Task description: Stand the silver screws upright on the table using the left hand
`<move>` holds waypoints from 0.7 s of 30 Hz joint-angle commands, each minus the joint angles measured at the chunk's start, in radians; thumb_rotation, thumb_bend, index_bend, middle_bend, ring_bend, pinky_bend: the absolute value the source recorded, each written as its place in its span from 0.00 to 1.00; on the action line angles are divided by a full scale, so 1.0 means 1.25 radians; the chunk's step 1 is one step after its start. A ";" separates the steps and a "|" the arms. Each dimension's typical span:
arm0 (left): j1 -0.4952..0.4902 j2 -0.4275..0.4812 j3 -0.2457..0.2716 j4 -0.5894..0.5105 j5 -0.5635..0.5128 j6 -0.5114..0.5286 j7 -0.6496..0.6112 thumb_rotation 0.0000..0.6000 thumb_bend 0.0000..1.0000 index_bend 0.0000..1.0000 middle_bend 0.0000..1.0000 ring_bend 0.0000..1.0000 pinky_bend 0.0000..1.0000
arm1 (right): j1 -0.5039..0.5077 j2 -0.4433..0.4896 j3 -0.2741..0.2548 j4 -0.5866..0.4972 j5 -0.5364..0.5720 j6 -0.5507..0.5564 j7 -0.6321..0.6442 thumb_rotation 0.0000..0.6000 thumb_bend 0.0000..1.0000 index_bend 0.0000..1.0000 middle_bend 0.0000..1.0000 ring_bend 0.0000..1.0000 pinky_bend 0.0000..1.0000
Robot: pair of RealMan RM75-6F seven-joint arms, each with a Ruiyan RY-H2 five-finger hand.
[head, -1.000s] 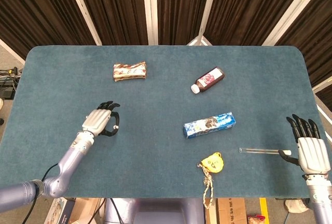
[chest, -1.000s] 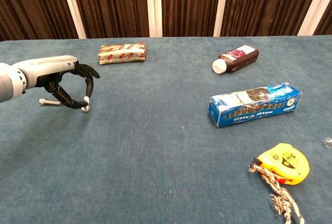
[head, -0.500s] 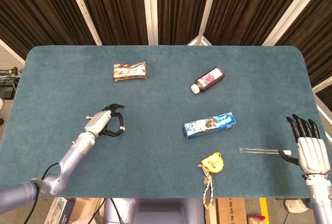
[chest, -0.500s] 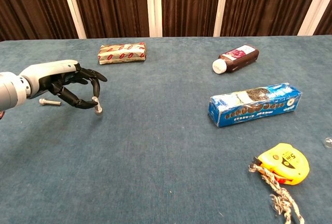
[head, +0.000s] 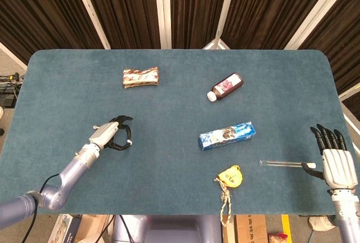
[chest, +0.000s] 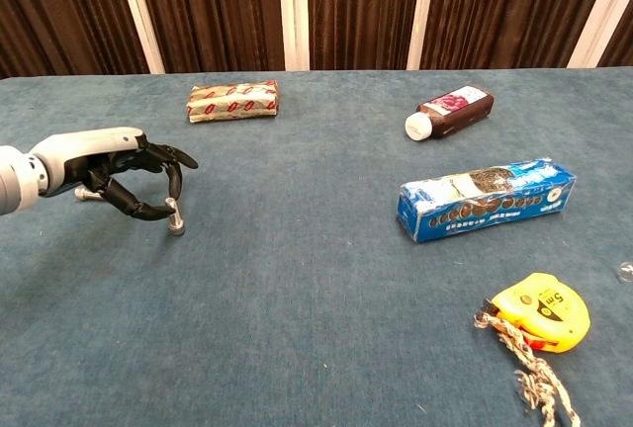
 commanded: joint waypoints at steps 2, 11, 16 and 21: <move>-0.001 -0.002 0.003 0.008 0.006 0.004 -0.004 1.00 0.48 0.56 0.09 0.00 0.00 | -0.001 0.000 0.001 0.000 0.000 0.002 0.001 1.00 0.17 0.12 0.09 0.10 0.00; -0.006 0.005 0.017 0.019 0.017 -0.012 -0.023 1.00 0.47 0.48 0.07 0.00 0.00 | -0.002 -0.001 0.003 0.000 0.000 0.007 0.002 1.00 0.17 0.12 0.09 0.10 0.00; -0.009 0.019 0.024 0.011 0.033 -0.018 -0.033 1.00 0.47 0.45 0.06 0.00 0.00 | -0.002 -0.002 0.002 0.001 -0.001 0.007 0.002 1.00 0.17 0.12 0.09 0.10 0.00; -0.009 0.037 0.021 -0.013 0.053 -0.003 -0.052 1.00 0.46 0.40 0.05 0.00 0.00 | -0.001 -0.003 0.002 -0.002 -0.002 0.007 -0.003 1.00 0.17 0.12 0.09 0.10 0.00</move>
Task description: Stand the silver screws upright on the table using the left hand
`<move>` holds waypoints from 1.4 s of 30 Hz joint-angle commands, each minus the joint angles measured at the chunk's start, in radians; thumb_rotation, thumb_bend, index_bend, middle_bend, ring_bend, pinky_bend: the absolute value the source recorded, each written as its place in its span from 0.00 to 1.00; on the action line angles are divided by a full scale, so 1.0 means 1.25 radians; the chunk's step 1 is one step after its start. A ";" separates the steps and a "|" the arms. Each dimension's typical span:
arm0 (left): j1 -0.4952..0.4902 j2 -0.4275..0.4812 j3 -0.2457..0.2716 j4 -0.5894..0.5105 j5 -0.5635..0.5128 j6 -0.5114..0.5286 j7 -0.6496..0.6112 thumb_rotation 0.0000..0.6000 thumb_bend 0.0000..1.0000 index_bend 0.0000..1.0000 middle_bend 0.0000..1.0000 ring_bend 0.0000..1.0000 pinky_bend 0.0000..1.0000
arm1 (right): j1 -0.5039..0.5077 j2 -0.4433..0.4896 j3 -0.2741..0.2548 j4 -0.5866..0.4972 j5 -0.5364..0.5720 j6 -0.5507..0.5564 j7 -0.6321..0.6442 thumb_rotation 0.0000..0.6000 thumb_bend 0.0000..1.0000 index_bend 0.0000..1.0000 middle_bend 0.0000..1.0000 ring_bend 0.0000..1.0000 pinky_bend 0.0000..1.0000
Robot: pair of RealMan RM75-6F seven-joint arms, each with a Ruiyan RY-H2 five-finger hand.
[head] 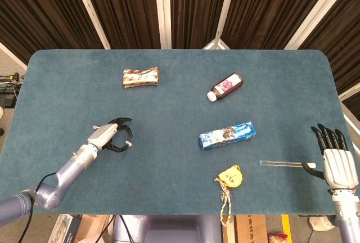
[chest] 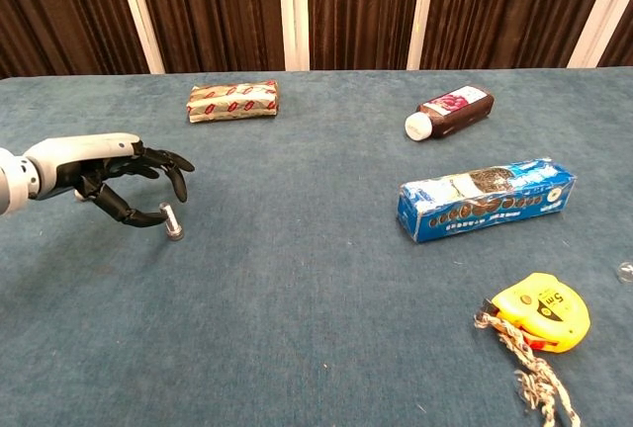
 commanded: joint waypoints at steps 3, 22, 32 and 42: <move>0.007 0.040 -0.015 -0.043 0.037 0.060 -0.002 1.00 0.46 0.40 0.06 0.00 0.00 | 0.000 -0.001 0.000 -0.002 0.000 0.001 -0.005 1.00 0.17 0.12 0.09 0.10 0.00; 0.073 0.148 0.007 -0.125 -0.077 0.277 0.646 1.00 0.46 0.43 0.08 0.00 0.00 | 0.002 -0.009 -0.003 -0.002 -0.007 0.002 -0.022 1.00 0.17 0.12 0.09 0.10 0.00; 0.059 0.063 0.016 -0.022 -0.195 0.251 0.780 1.00 0.46 0.43 0.08 0.00 0.00 | 0.003 -0.008 -0.005 0.000 -0.004 -0.004 -0.020 1.00 0.17 0.12 0.09 0.10 0.00; 0.029 -0.052 0.012 0.112 -0.201 0.224 0.762 1.00 0.45 0.45 0.08 0.00 0.00 | 0.006 -0.012 -0.005 0.005 0.003 -0.013 -0.025 1.00 0.17 0.12 0.09 0.10 0.00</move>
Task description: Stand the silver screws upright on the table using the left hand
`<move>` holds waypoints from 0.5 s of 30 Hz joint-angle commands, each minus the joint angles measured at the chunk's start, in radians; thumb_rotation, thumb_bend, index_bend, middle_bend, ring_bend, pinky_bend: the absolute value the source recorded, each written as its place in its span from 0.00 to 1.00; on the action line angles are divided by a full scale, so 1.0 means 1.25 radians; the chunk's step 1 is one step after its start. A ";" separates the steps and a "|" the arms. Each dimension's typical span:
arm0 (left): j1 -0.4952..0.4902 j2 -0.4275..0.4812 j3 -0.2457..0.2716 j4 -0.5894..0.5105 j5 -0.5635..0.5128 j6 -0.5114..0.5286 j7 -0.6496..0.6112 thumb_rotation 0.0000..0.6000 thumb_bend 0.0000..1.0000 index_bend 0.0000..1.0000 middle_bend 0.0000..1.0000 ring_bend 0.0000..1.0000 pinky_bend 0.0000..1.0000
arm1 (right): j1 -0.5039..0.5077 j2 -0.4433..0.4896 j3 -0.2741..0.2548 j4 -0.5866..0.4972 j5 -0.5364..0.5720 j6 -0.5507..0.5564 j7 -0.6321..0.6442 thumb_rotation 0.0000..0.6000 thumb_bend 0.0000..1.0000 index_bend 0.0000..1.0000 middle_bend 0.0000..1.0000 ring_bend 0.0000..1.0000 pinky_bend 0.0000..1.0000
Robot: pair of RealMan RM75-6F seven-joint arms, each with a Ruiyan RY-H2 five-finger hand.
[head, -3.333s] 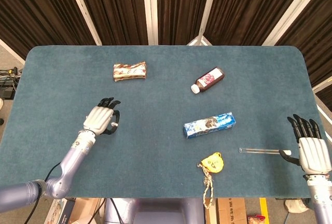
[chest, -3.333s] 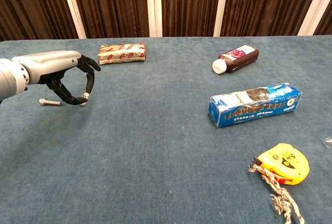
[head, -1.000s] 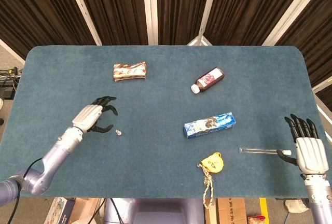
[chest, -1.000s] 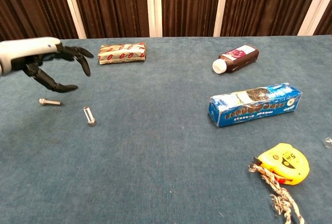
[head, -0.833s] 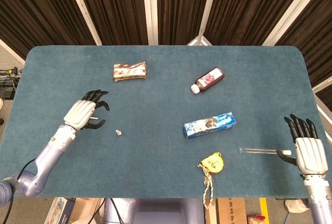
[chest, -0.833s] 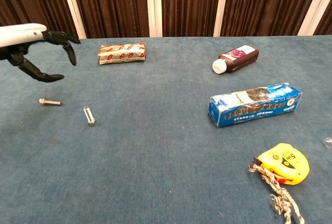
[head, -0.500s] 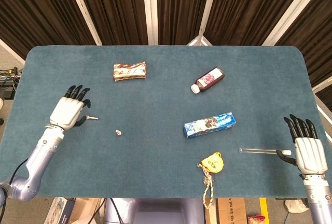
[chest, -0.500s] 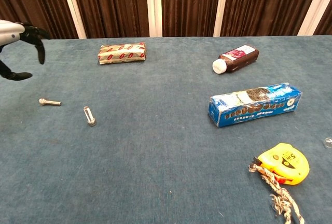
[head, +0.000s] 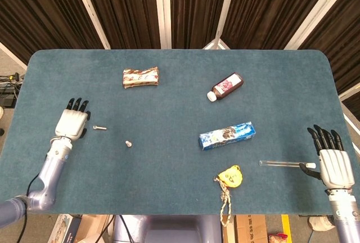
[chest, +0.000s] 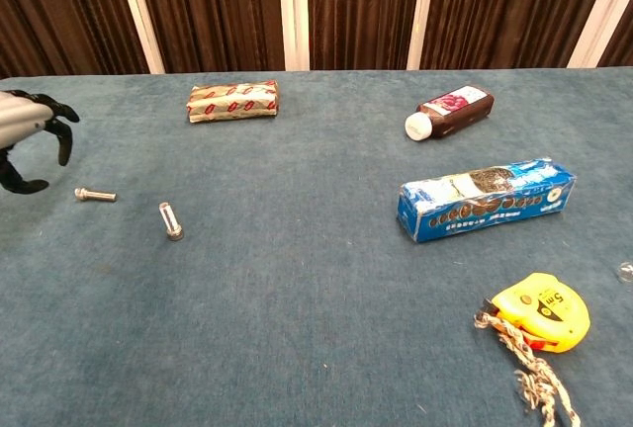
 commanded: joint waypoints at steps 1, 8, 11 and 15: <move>-0.014 -0.034 -0.003 0.031 0.009 -0.003 -0.008 1.00 0.45 0.45 0.08 0.00 0.00 | 0.001 -0.002 0.000 0.001 0.002 -0.003 -0.002 1.00 0.17 0.13 0.09 0.10 0.00; -0.028 -0.072 0.002 0.048 0.036 0.010 0.005 1.00 0.45 0.45 0.08 0.00 0.00 | 0.002 -0.004 -0.001 0.003 0.004 -0.008 -0.003 1.00 0.17 0.13 0.09 0.10 0.00; -0.029 -0.088 0.000 0.057 0.039 0.016 0.000 1.00 0.45 0.46 0.09 0.00 0.00 | 0.001 -0.002 0.001 0.003 0.006 -0.005 0.000 1.00 0.17 0.13 0.09 0.10 0.00; -0.029 -0.097 0.000 0.064 0.042 0.016 -0.006 1.00 0.45 0.47 0.09 0.00 0.00 | 0.001 -0.001 0.002 0.002 0.006 -0.004 0.003 1.00 0.17 0.13 0.09 0.10 0.00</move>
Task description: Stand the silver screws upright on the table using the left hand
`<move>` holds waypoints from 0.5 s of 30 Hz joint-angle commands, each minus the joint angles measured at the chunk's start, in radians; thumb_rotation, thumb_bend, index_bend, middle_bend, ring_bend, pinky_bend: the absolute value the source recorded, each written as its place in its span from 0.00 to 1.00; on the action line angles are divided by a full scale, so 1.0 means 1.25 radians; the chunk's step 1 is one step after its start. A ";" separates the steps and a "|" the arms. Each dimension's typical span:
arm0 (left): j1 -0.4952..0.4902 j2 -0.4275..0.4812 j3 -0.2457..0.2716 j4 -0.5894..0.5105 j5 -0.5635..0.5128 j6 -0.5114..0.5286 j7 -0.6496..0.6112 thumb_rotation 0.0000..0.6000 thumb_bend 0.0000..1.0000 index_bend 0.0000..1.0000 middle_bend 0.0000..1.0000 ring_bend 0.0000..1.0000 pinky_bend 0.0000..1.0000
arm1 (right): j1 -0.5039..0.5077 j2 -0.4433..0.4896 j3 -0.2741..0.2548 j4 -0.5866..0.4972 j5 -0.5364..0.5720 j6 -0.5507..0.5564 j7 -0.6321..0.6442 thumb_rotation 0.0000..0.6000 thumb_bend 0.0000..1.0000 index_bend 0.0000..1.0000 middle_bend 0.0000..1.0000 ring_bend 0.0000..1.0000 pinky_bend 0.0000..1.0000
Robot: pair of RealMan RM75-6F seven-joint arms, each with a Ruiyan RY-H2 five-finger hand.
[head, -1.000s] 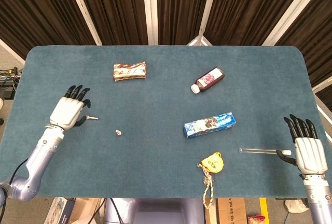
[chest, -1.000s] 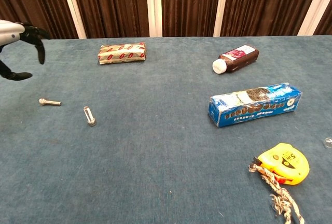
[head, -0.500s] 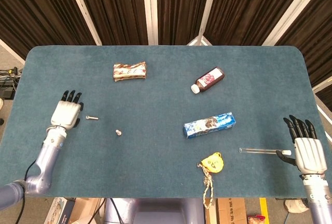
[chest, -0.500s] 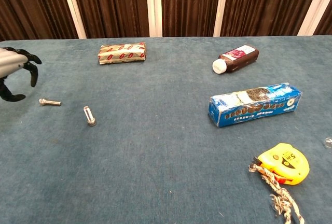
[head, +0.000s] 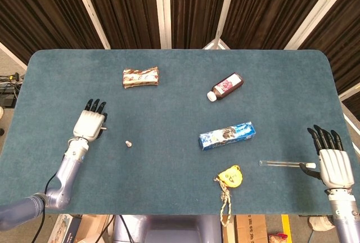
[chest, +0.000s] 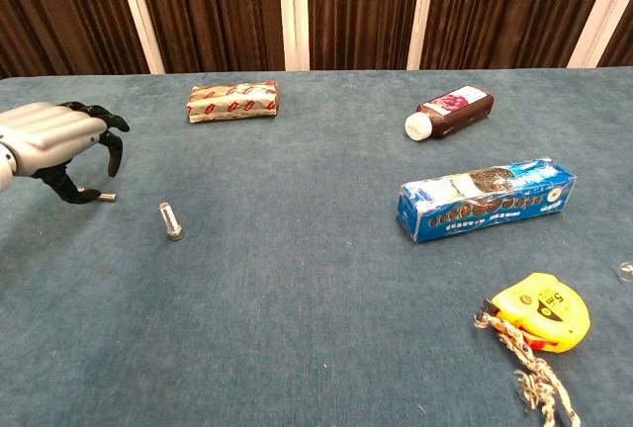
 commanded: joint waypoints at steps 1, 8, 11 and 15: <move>0.000 -0.004 0.001 0.003 0.001 0.000 -0.002 1.00 0.46 0.47 0.09 0.00 0.00 | 0.000 0.000 0.000 0.000 0.000 -0.001 0.001 1.00 0.17 0.13 0.09 0.10 0.00; 0.003 -0.022 0.002 0.017 0.008 0.006 -0.013 1.00 0.46 0.47 0.09 0.00 0.00 | 0.000 0.000 -0.001 -0.001 0.000 -0.001 0.001 1.00 0.17 0.13 0.09 0.10 0.00; 0.006 -0.031 0.003 0.028 0.012 0.008 -0.023 1.00 0.46 0.48 0.09 0.00 0.00 | 0.000 0.000 0.000 -0.001 0.000 0.000 0.001 1.00 0.17 0.13 0.09 0.10 0.00; 0.006 -0.041 0.004 0.043 0.017 0.007 -0.030 1.00 0.45 0.48 0.09 0.00 0.00 | 0.000 0.000 0.000 -0.001 0.000 0.000 0.002 1.00 0.17 0.13 0.09 0.10 0.00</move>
